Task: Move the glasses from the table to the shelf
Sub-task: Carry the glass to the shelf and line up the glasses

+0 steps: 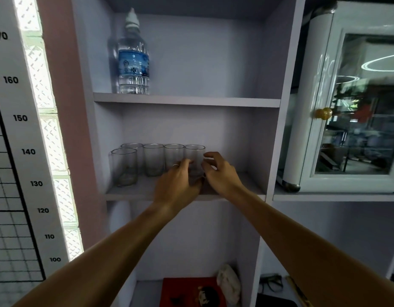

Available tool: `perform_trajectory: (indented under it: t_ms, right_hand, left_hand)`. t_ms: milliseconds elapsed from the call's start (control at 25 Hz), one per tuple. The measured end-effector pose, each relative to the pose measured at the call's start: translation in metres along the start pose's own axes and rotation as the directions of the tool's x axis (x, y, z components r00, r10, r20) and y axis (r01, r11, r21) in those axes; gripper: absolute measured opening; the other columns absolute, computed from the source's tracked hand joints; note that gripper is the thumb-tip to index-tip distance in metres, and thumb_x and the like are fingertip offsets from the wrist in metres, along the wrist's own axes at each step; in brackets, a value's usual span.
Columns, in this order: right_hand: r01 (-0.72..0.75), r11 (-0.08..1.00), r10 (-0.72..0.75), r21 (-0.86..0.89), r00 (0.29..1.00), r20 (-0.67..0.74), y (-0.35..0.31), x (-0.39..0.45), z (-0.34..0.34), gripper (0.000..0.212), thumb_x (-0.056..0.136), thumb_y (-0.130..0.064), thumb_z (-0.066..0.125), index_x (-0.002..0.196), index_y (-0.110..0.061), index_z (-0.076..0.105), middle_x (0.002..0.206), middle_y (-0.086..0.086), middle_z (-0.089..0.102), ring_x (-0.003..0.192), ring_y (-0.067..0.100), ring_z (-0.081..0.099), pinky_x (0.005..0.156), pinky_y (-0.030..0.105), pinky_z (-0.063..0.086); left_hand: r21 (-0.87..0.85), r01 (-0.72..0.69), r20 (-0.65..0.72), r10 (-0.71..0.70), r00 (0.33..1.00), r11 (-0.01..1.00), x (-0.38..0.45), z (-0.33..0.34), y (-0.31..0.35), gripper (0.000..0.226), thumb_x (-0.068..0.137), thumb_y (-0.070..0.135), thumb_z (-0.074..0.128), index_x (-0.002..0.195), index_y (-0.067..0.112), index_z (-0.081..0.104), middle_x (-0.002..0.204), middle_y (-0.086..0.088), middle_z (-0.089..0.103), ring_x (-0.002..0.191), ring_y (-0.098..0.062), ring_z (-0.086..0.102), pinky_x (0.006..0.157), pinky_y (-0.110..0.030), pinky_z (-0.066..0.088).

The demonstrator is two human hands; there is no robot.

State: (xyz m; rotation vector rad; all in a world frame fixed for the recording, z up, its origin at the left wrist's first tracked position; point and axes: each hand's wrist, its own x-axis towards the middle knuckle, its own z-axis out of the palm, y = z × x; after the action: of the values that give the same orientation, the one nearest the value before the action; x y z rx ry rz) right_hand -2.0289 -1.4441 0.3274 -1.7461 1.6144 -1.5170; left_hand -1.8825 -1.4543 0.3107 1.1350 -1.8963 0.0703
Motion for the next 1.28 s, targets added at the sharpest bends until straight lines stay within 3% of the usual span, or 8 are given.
perform_trajectory:
  t_ms: [200, 360, 480, 640, 760, 920, 1080, 1280]
  right_hand:
    - [0.011, 0.999, -0.012, -0.041, 1.000, -0.011, 0.005, 0.001, 0.002, 0.033, 0.095, -0.032, 0.052, 0.127, -0.034, 0.056, 0.129, -0.004, 0.064, 0.110, 0.016, 0.062, 0.064, 0.007, 0.038]
    - [0.070, 0.996, -0.074, -0.060, 0.996, -0.059, -0.002, -0.002, 0.003, 0.026, 0.095, -0.027, 0.053, 0.121, -0.028, 0.059, 0.120, 0.001, 0.066, 0.095, 0.018, 0.064, 0.068, 0.021, 0.049]
    - [0.286, 0.949, -0.303, -0.132, 0.943, -0.138, -0.015, -0.007, 0.013, 0.018, 0.093, -0.016, 0.054, 0.109, -0.018, 0.062, 0.108, 0.007, 0.065, 0.081, 0.024, 0.065, 0.071, 0.038, 0.056]
    - [0.474, 0.866, -0.461, -0.161, 0.880, 0.114, -0.038, -0.005, 0.051, 0.026, 0.095, -0.011, 0.052, 0.118, -0.015, 0.063, 0.112, 0.012, 0.065, 0.092, 0.031, 0.065, 0.080, 0.039, 0.053]
    - [0.523, 0.842, -0.489, -0.130, 0.843, 0.223, -0.060, -0.002, 0.082, 0.037, 0.097, -0.011, 0.047, 0.132, -0.019, 0.057, 0.122, 0.013, 0.063, 0.105, 0.028, 0.063, 0.090, 0.028, 0.048]
    - [0.503, 0.858, -0.461, -0.102, 0.843, 0.276, -0.079, -0.002, 0.111, 0.040, 0.098, -0.016, 0.044, 0.136, -0.026, 0.054, 0.130, 0.013, 0.060, 0.115, 0.029, 0.060, 0.100, 0.037, 0.047]
    - [0.399, 0.913, -0.362, -0.084, 0.888, 0.284, -0.088, -0.002, 0.122, 0.016, 0.101, -0.026, 0.046, 0.114, -0.027, 0.054, 0.116, 0.007, 0.064, 0.100, 0.025, 0.064, 0.081, 0.032, 0.049]
    - [0.394, 0.913, -0.367, -0.100, 0.905, 0.215, -0.085, -0.011, 0.102, 0.005, 0.097, -0.023, 0.050, 0.101, -0.021, 0.053, 0.104, 0.005, 0.062, 0.089, 0.023, 0.061, 0.074, 0.034, 0.050]
  left_hand:
    - [-0.001, -0.006, 0.028, 0.006, 1.000, 1.000, 0.000, 0.001, -0.001, 0.051, 0.086, 0.047, 0.055, 0.133, 0.027, 0.050, 0.127, -0.001, 0.065, 0.107, -0.027, 0.065, 0.079, -0.035, 0.052]
    - [-0.052, -0.011, -0.028, 0.009, 1.000, 0.999, -0.003, -0.005, -0.005, 0.046, 0.086, 0.046, 0.059, 0.128, 0.028, 0.055, 0.121, 0.002, 0.068, 0.102, -0.021, 0.067, 0.075, -0.027, 0.049]
    - [-0.121, -0.049, -0.104, 0.036, 0.994, 0.991, -0.017, -0.018, -0.022, 0.026, 0.087, 0.044, 0.062, 0.109, 0.032, 0.063, 0.103, 0.009, 0.069, 0.088, -0.012, 0.067, 0.067, -0.026, 0.052]
    - [-0.097, -0.004, -0.167, -0.012, 0.986, 0.995, -0.031, -0.049, -0.059, 0.014, 0.087, 0.037, 0.062, 0.099, 0.029, 0.065, 0.098, 0.009, 0.061, 0.084, -0.012, 0.061, 0.067, -0.027, 0.047]
    - [0.002, 0.050, -0.217, -0.049, 0.975, 0.999, -0.042, -0.076, -0.079, 0.012, 0.087, 0.035, 0.062, 0.097, 0.027, 0.063, 0.100, 0.005, 0.062, 0.087, -0.015, 0.059, 0.069, -0.026, 0.041]
    - [0.080, 0.058, -0.219, -0.039, 0.975, 0.995, -0.048, -0.095, -0.085, 0.012, 0.086, 0.024, 0.061, 0.095, 0.016, 0.063, 0.101, -0.005, 0.061, 0.092, -0.027, 0.059, 0.073, -0.034, 0.048]
    - [0.128, 0.041, -0.224, -0.011, 0.974, 0.991, -0.052, -0.101, -0.081, 0.024, 0.087, 0.027, 0.059, 0.109, 0.015, 0.060, 0.116, -0.007, 0.062, 0.098, -0.031, 0.062, 0.075, -0.044, 0.056]
    - [0.168, 0.039, -0.261, 0.007, 0.965, 0.985, -0.051, -0.094, -0.074, 0.024, 0.087, 0.035, 0.062, 0.103, 0.021, 0.052, 0.111, -0.002, 0.059, 0.083, -0.025, 0.064, 0.057, -0.030, 0.049]
